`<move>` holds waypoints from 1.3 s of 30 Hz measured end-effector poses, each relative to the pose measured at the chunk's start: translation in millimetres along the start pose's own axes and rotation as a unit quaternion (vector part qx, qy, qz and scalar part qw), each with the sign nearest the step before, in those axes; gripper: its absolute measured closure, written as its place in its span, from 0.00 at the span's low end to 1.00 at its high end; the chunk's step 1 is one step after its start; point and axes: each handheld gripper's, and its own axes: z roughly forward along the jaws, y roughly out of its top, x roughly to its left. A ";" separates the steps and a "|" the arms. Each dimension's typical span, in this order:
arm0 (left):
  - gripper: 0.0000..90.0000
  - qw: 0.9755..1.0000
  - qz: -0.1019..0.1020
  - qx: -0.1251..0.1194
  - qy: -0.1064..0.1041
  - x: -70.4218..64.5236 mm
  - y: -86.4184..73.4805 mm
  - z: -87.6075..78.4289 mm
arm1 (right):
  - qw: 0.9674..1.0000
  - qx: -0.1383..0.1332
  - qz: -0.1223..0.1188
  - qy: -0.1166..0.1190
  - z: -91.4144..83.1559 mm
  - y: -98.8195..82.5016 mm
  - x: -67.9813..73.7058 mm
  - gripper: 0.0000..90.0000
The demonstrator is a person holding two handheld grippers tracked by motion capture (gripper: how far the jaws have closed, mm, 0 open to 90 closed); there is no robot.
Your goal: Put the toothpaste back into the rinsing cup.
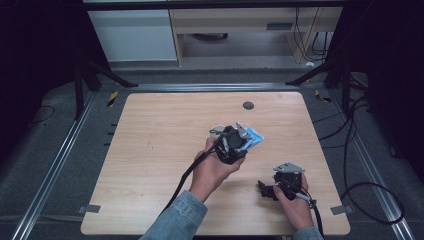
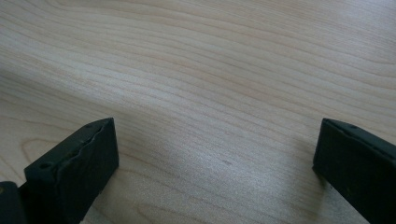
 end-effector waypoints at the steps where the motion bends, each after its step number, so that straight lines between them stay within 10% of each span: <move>1: 0.80 1.000 0.000 0.000 0.000 0.0 0.0 0.0 | 1.000 0.000 0.000 0.000 0.0 0.0 0.0 0.00; 39: 0.80 0.995 -0.035 -0.094 0.005 28.1 33.0 -18.4 | 1.000 0.000 -0.001 0.001 -0.1 0.1 -0.1 0.00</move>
